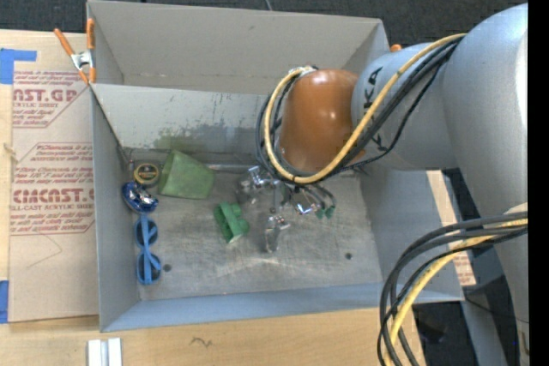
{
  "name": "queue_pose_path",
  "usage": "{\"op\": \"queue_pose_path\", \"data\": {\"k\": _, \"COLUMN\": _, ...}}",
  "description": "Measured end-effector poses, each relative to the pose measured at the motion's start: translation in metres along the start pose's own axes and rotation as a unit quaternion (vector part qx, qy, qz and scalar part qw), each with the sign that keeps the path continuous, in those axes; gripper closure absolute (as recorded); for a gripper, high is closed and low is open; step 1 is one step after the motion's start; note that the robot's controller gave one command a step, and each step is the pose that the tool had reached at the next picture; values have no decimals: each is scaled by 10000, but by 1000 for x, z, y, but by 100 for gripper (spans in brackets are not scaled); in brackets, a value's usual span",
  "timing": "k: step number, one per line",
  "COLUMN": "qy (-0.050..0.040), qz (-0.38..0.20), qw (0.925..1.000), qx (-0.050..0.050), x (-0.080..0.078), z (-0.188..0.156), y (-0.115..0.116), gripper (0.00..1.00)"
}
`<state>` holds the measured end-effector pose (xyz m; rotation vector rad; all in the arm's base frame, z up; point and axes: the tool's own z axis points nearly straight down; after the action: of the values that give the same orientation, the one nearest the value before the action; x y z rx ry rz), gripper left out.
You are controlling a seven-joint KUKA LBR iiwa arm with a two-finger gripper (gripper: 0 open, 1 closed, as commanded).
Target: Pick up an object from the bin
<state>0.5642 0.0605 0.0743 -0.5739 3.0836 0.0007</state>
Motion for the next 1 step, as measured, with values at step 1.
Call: {"op": "queue_pose_path", "data": {"k": 1, "qy": -13, "qz": 0, "qw": 10000, "qx": 5, "x": -6, "z": 1, "y": 47, "gripper": 0}}
